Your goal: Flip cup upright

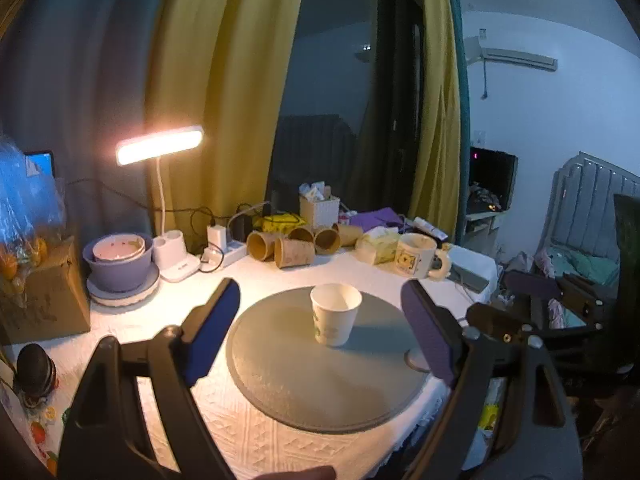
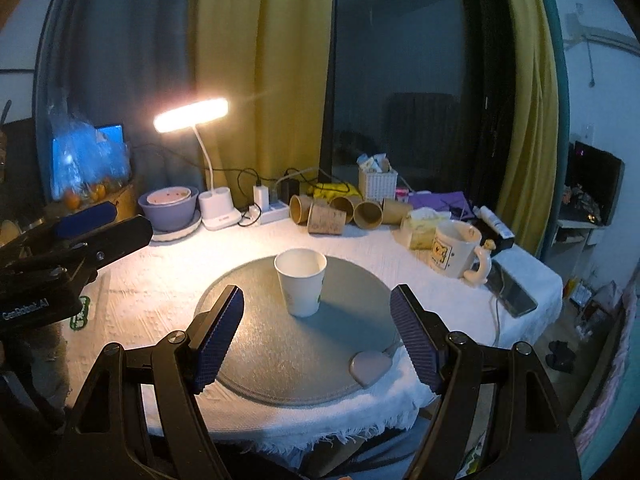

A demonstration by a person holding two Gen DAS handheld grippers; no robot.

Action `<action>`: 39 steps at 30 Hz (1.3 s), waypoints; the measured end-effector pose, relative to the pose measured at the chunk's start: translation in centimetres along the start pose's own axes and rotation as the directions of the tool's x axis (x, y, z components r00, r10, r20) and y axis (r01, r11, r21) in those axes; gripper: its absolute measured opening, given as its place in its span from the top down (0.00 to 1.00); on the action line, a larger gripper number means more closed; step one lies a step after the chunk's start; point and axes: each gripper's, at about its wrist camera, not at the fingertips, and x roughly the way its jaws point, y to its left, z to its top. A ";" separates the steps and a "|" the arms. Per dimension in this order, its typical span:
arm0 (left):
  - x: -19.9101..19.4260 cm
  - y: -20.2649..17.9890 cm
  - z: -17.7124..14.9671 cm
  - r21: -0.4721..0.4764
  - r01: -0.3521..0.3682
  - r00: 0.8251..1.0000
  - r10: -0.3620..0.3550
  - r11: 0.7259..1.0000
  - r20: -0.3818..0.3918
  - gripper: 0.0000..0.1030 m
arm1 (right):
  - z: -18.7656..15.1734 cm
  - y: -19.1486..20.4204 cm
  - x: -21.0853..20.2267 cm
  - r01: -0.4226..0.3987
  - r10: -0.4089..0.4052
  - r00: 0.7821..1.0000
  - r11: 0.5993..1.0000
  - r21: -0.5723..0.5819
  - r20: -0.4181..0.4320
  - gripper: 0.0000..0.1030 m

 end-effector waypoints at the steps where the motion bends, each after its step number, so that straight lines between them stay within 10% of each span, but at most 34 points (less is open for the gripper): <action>1: -0.2 -0.1 0.0 0.001 0.001 1.000 -0.001 1.000 0.006 0.19 | 0.2 0.1 -0.4 0.001 -0.001 1.000 1.000 -0.001 0.008 0.24; 39: -5.4 -1.0 2.8 0.032 0.041 0.988 -0.045 0.999 0.146 0.19 | 2.4 0.7 -6.3 -0.020 0.020 0.992 1.000 -0.003 0.127 0.24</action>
